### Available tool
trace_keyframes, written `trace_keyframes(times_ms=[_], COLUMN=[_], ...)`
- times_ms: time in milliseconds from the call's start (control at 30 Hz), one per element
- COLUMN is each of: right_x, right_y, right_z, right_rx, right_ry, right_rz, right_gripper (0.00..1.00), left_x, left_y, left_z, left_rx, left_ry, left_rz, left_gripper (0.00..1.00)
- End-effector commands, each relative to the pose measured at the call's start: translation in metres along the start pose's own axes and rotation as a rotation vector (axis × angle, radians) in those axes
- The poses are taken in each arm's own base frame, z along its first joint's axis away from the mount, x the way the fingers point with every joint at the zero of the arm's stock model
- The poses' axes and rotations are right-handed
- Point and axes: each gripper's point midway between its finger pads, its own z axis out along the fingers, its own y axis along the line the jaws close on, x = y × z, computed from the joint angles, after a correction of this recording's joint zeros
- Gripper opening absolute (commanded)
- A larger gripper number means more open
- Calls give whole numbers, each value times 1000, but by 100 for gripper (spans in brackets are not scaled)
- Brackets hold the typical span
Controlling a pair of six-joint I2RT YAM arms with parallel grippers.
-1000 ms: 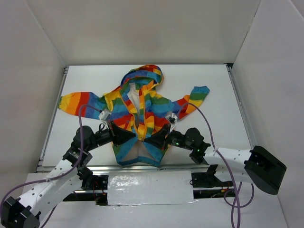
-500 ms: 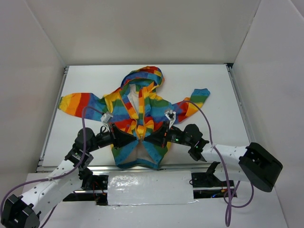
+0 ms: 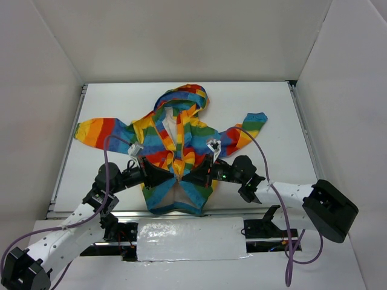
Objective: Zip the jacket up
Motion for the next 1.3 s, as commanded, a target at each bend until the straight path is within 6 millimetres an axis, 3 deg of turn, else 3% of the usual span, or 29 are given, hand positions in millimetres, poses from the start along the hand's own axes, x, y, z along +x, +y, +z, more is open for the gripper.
trace_keyframes(times_ms=[0, 633, 1267], right_x=[-18, -19, -29], right_y=[11, 11, 9], right_z=[6, -1, 6], right_rx=[-43, -24, 0], right_ry=[-29, -52, -57], right_rz=[-28, -59, -62], right_gripper=[0, 0, 0], left_x=[-15, -15, -12], left_y=[-13, -11, -13], left_z=[2, 4, 4], left_rx=[47, 41, 55], left_ry=[-47, -45, -29], left_rz=[49, 31, 30], left_gripper=[0, 0, 0])
